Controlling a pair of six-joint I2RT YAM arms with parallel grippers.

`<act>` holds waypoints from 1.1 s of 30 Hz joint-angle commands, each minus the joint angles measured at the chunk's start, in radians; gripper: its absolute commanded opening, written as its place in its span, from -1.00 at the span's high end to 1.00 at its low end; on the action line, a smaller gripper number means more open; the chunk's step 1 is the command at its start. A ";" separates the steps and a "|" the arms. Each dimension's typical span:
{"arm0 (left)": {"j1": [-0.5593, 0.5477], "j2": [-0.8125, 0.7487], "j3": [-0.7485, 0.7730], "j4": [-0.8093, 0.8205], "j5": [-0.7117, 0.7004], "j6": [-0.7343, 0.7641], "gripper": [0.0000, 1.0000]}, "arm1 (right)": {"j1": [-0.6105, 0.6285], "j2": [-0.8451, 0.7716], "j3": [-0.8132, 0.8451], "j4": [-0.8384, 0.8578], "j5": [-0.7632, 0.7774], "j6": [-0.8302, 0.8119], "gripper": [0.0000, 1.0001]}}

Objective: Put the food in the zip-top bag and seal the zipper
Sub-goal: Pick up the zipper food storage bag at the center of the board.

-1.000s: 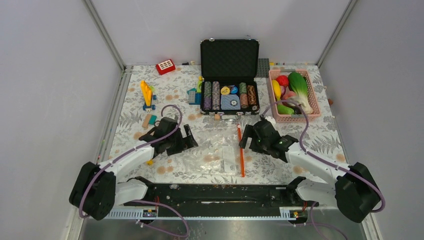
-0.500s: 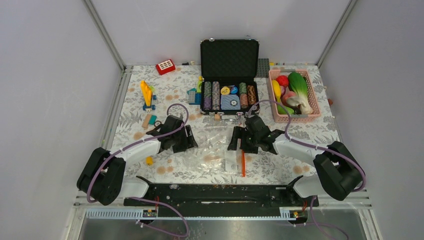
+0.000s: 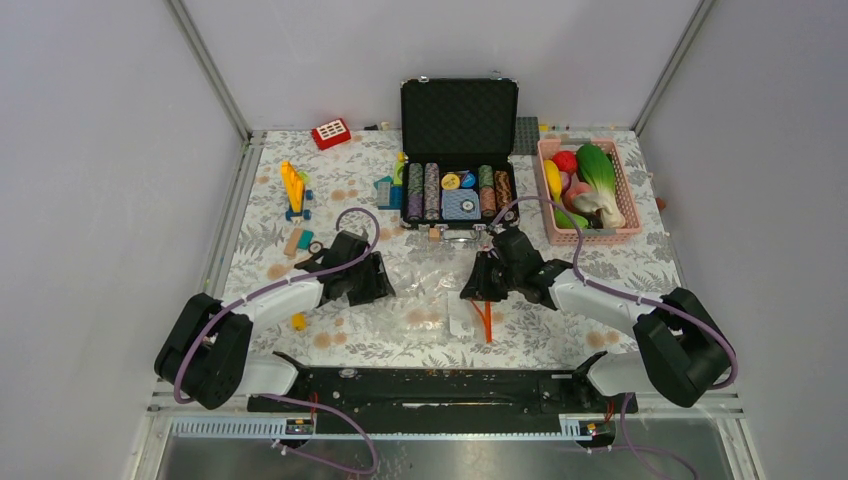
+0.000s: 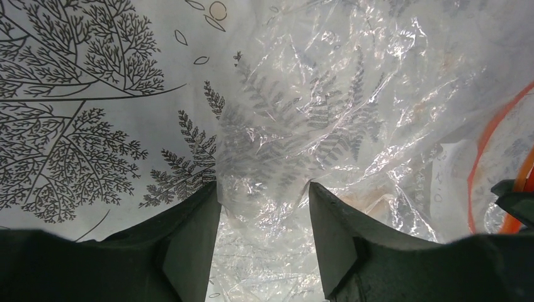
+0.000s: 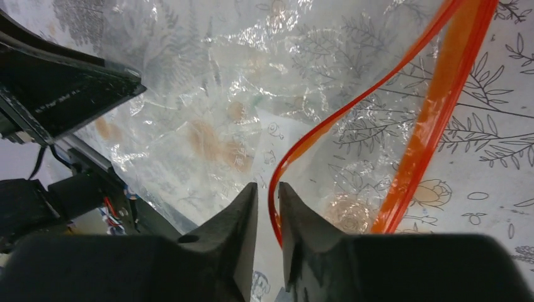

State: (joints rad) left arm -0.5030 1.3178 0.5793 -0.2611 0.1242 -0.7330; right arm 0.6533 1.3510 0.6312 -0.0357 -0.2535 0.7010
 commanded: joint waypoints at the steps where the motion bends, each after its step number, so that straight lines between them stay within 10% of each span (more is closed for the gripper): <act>1: -0.011 0.002 0.027 0.008 -0.024 0.004 -0.07 | -0.002 -0.015 0.017 0.064 -0.037 0.014 0.68; 3: -0.012 -0.011 0.027 0.006 -0.025 0.007 -0.07 | -0.002 -0.022 0.022 0.066 -0.041 0.022 1.00; 13: -0.017 -0.196 0.149 -0.164 -0.144 0.036 -0.51 | 0.041 -0.227 0.118 0.016 0.057 0.031 1.00; 20: -0.027 -0.322 0.282 -0.298 -0.279 0.061 -0.97 | 0.161 -0.242 0.258 -0.126 0.413 0.084 1.00; 33: -0.035 -0.515 0.364 -0.542 -0.580 0.020 -0.98 | 0.201 -0.177 0.348 -0.292 0.562 0.112 1.00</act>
State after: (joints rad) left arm -0.5346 0.8345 0.9070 -0.7296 -0.3271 -0.6884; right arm 0.8452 1.2003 0.9630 -0.2775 0.2256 0.8108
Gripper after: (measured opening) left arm 0.985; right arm 0.021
